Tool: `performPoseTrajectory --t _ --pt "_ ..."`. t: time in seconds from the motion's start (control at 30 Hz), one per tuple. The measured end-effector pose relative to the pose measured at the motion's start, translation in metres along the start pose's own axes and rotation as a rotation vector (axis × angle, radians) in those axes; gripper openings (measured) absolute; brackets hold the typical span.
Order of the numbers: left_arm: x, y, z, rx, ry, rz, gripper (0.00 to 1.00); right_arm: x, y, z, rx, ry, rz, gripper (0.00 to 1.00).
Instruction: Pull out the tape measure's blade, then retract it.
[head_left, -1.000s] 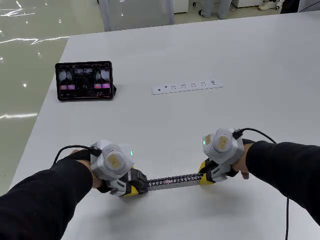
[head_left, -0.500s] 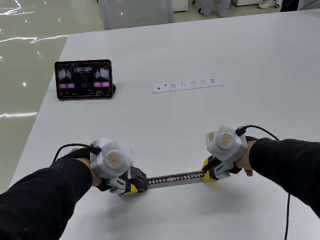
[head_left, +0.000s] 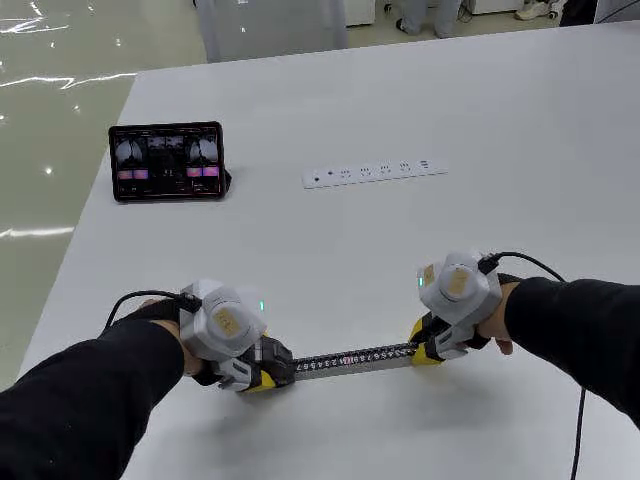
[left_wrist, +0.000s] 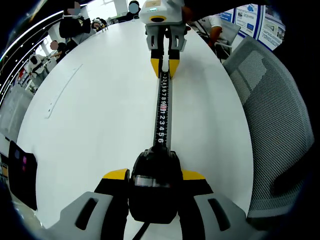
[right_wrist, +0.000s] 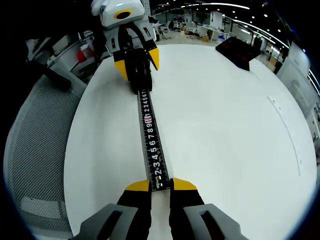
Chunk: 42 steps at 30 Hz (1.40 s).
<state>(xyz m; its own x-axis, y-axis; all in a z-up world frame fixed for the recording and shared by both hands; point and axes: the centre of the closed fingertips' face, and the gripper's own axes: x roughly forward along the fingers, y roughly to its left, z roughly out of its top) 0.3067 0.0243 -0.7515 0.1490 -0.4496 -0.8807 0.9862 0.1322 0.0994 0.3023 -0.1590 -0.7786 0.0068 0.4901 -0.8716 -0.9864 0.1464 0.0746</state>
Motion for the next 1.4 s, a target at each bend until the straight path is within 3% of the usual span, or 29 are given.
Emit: performPoseTrajectory --t 1.4 --pt "0.000 0.000 0.000 -0.011 -0.002 0.006 0.33 -0.011 -0.004 -0.018 0.003 0.011 -0.004 0.09"
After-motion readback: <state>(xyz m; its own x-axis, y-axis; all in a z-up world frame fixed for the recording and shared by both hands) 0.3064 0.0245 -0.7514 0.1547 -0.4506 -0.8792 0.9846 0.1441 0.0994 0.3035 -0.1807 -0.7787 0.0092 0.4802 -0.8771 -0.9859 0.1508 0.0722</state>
